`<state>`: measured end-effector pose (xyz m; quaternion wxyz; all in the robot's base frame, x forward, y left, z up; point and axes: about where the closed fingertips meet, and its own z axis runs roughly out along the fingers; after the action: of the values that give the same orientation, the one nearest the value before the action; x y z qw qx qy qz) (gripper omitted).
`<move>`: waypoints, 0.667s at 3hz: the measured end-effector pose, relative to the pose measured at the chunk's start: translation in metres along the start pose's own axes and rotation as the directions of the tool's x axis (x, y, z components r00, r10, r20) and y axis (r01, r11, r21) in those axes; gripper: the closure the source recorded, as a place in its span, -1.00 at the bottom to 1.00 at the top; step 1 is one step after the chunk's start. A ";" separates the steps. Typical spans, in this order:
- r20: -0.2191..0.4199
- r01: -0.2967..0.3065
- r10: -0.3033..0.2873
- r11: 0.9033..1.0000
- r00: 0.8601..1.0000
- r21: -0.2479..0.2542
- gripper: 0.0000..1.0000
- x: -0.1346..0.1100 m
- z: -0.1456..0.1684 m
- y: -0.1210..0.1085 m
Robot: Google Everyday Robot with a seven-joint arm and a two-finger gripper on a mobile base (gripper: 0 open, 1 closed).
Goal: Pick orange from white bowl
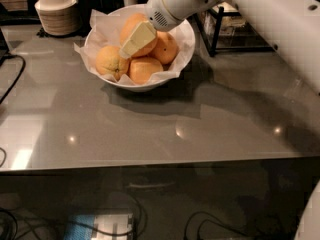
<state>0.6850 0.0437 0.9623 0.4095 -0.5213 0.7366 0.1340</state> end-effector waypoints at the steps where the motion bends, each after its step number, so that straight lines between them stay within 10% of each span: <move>1: 0.038 0.002 -0.003 0.999 0.999 0.036 -1.00 -0.010 0.001 -0.009; 2: 0.038 0.002 -0.003 0.999 0.999 0.036 -1.00 -0.010 0.001 -0.009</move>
Offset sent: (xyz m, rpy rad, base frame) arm 0.0095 0.0035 0.0093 0.0276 -0.0411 -0.0169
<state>0.6945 0.0472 0.9715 0.4328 -0.5121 0.7305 0.1299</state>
